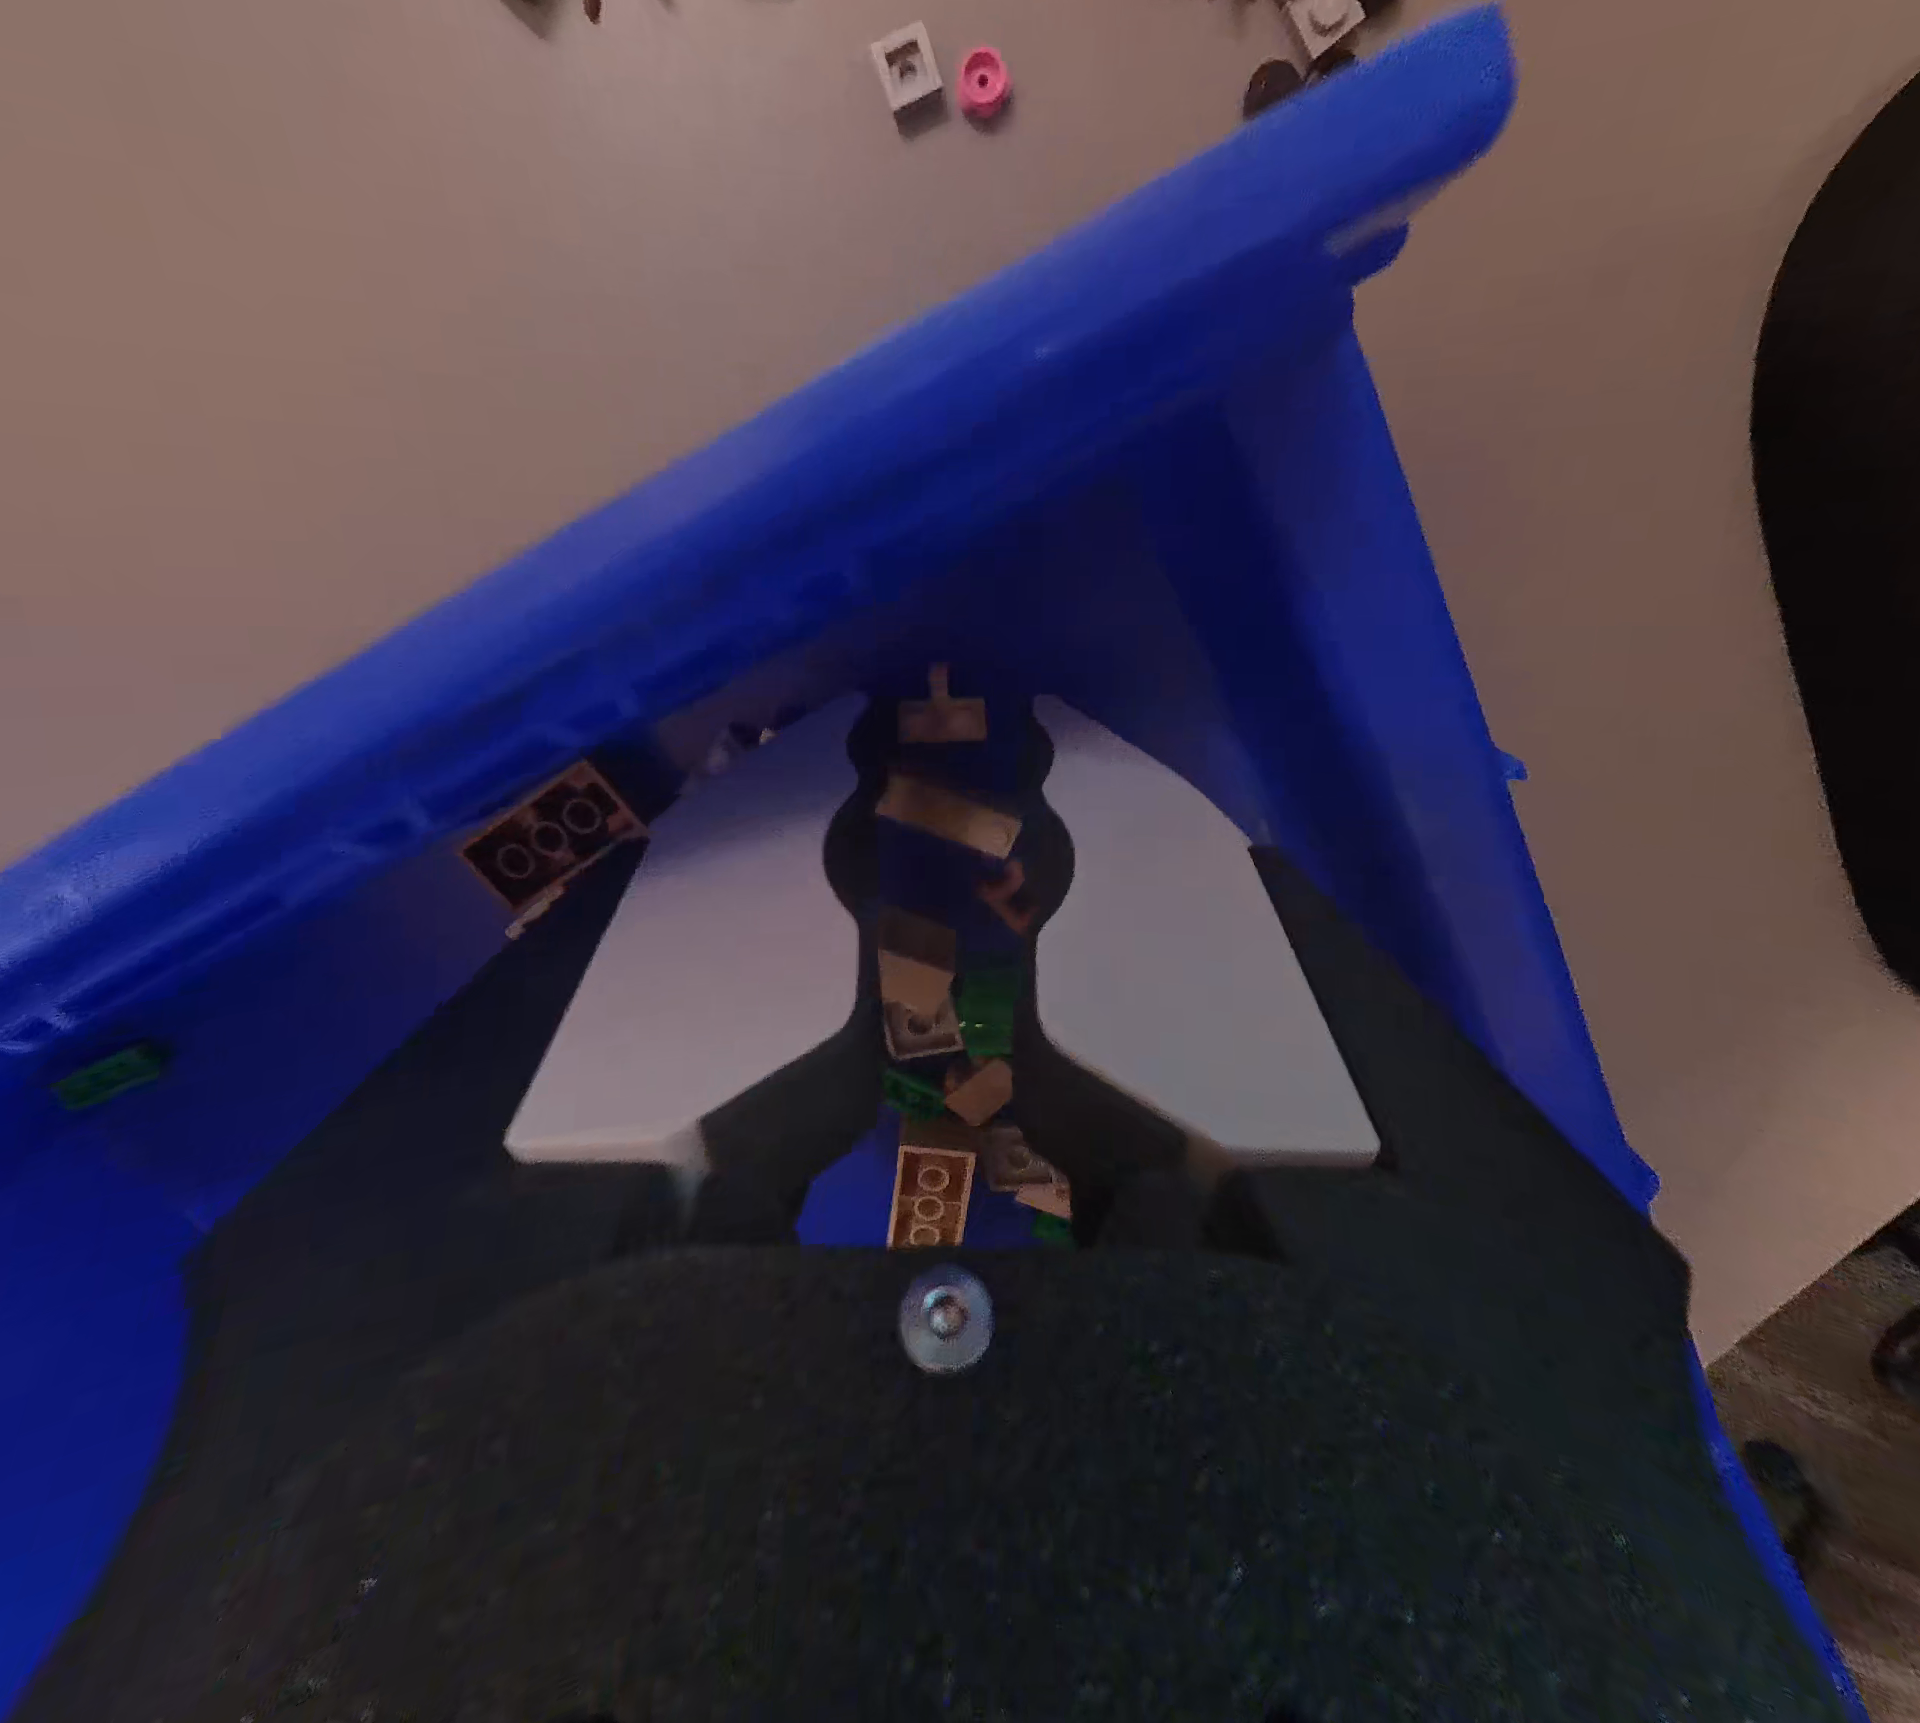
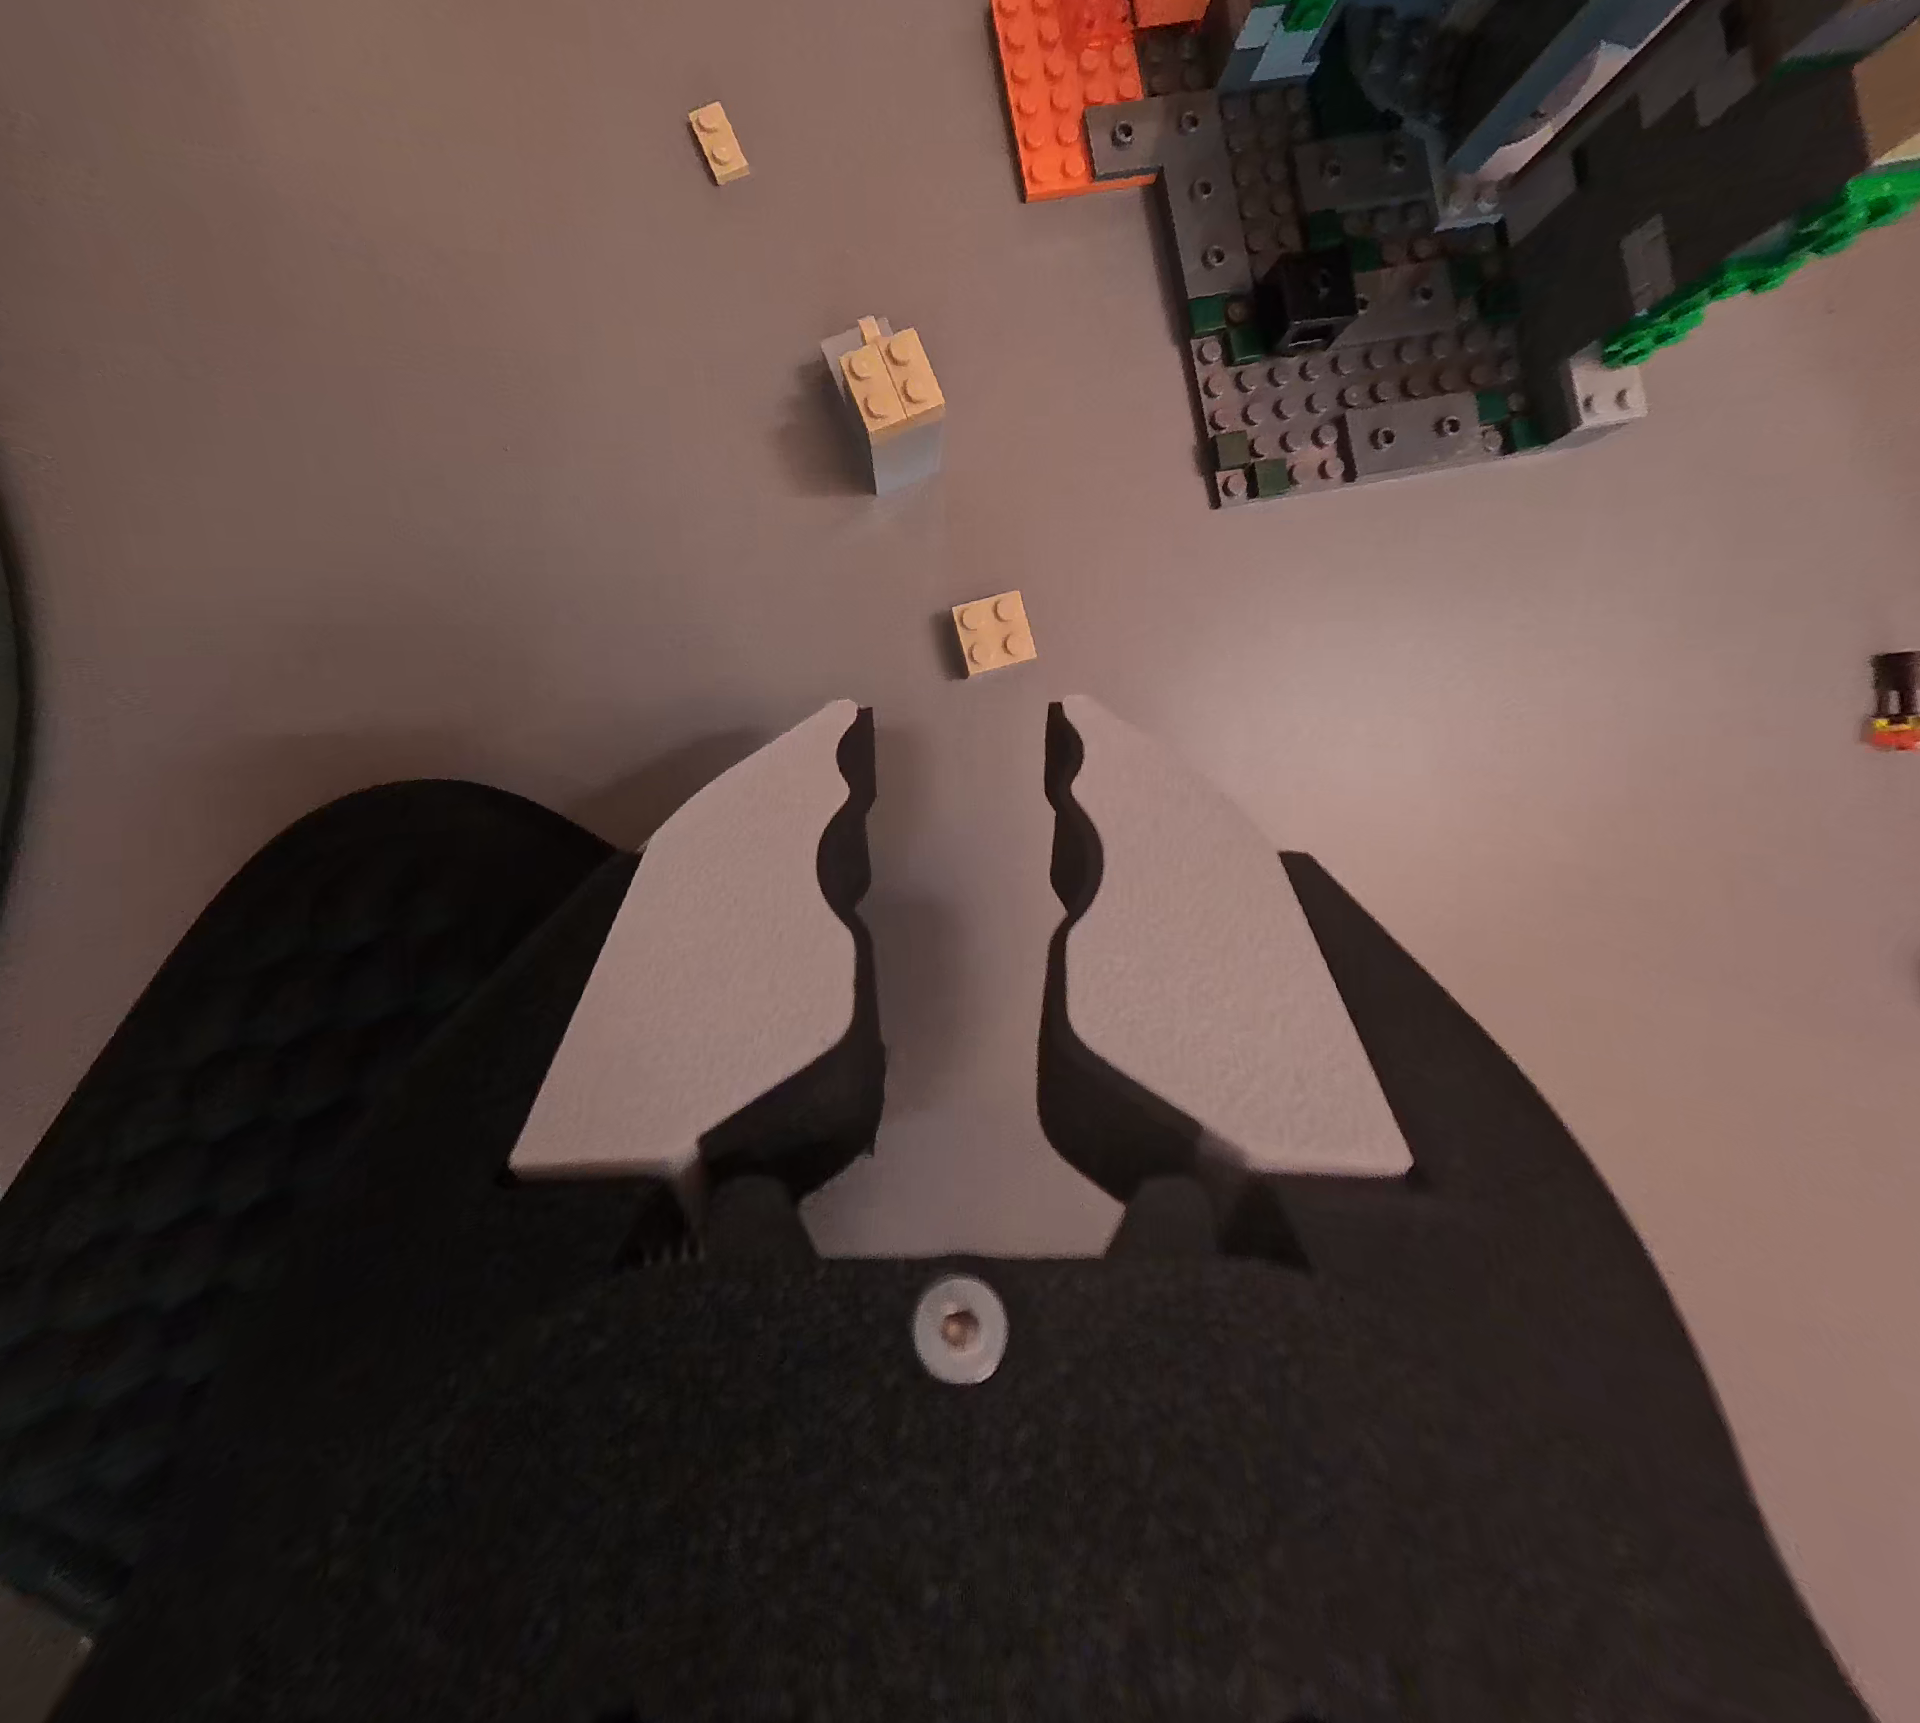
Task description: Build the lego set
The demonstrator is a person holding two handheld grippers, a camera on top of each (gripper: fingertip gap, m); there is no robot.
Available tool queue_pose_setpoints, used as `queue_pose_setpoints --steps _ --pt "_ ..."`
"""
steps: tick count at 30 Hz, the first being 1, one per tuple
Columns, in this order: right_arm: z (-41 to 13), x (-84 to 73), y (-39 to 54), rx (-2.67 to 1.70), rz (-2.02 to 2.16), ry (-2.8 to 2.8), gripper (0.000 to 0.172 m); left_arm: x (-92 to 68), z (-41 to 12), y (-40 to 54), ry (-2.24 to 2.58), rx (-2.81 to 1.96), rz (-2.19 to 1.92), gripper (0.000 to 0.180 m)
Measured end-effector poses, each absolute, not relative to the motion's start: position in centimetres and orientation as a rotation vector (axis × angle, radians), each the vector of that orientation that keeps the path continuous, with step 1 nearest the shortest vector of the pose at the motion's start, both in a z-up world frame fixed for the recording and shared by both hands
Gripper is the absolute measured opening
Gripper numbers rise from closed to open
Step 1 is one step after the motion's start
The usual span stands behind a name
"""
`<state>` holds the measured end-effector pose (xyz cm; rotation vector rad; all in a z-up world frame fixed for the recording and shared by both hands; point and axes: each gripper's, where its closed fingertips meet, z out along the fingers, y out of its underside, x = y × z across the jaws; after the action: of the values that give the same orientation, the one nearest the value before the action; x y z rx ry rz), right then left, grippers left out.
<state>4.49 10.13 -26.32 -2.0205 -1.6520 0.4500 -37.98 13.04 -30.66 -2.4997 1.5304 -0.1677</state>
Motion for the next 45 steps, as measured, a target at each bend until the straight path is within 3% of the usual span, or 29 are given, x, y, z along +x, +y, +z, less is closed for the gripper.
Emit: queue_pose_setpoints --steps 9,28,39,45 --pt "-25.8 3.8 10.6 -1.977 0.475 -1.624 0.029 -38.1 -30.1 12.8 1.502 -2.483 -0.126 0.017" --pt "-20.8 0.4 5.5 -1.693 0.574 -1.586 0.029 -31.2 -19.9 10.0 1.472 -2.215 0.183 0.016" --pt "-16.4 -5.4 3.7 -1.623 0.919 -1.233 0.024 -15.1 -19.6 7.1 1.561 -1.876 -0.142 0.016" --pt "-18.4 -5.9 3.4 -1.597 0.862 -1.312 0.022 -7.4 -20.7 4.0 1.661 -1.727 -0.368 0.015"
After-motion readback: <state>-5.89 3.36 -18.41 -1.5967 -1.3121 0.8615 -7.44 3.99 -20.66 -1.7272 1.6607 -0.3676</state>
